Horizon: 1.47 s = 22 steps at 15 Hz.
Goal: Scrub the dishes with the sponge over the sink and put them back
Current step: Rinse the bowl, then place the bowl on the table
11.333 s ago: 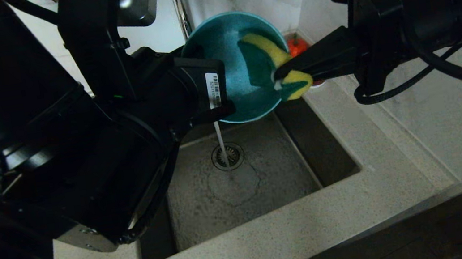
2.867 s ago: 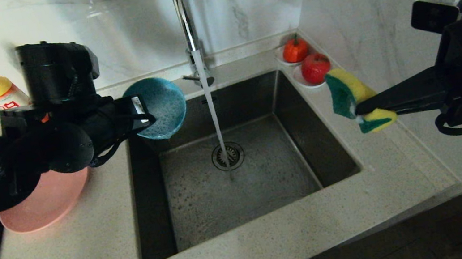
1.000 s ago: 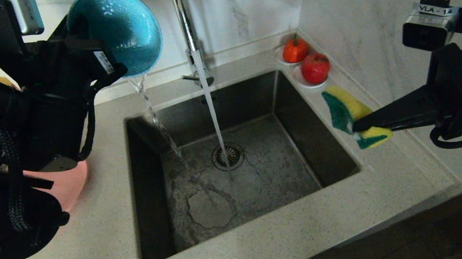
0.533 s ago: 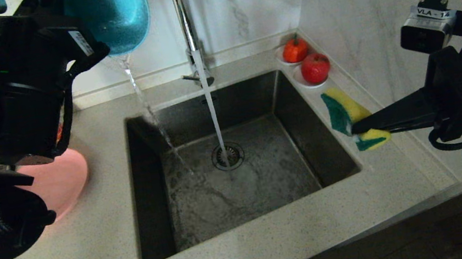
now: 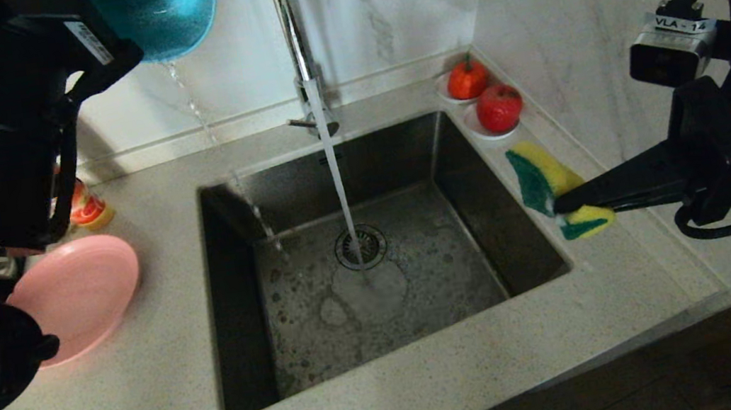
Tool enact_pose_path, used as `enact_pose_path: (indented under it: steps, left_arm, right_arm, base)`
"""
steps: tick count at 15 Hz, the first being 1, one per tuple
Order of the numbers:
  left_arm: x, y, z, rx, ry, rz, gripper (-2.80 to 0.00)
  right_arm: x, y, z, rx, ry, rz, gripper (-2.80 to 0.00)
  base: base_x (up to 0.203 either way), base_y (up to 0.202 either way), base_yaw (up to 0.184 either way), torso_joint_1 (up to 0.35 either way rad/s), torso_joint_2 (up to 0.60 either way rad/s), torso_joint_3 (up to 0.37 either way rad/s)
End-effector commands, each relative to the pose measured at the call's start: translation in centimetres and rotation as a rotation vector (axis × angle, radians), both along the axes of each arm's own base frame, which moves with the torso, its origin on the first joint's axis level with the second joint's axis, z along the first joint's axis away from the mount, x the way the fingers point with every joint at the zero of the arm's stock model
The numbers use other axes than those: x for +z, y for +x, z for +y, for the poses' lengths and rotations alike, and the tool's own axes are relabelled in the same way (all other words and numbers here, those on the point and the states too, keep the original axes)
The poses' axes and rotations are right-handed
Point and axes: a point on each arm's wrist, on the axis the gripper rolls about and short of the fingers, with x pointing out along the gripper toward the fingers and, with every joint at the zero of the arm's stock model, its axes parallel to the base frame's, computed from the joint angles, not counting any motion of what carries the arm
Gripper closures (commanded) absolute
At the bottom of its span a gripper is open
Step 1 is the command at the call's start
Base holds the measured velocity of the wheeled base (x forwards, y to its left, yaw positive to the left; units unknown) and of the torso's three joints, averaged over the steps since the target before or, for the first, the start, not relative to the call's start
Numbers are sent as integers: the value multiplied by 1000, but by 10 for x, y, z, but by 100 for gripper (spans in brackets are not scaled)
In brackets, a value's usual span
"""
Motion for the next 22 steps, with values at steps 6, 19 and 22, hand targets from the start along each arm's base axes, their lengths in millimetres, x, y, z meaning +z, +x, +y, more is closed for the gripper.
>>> enact_pose_path:
  steps: [6, 19, 22]
  left_arm:
    - [13, -13, 6, -1, -26, -52, 0]
    - [-49, 36, 5, 210, -159, 796, 0]
    - [-61, 33, 22, 318, -212, 1074, 0]
  right_arm:
    - [-1, 0, 1, 4, 0, 8, 0]
    - [11, -7, -3, 2, 18, -36, 0]
    - [0, -9, -4, 0, 3, 1, 0]
  base:
    - [0, 0, 0, 0, 0, 0]
    - [0, 0, 0, 0, 0, 0]
    - [0, 0, 0, 0, 0, 0]
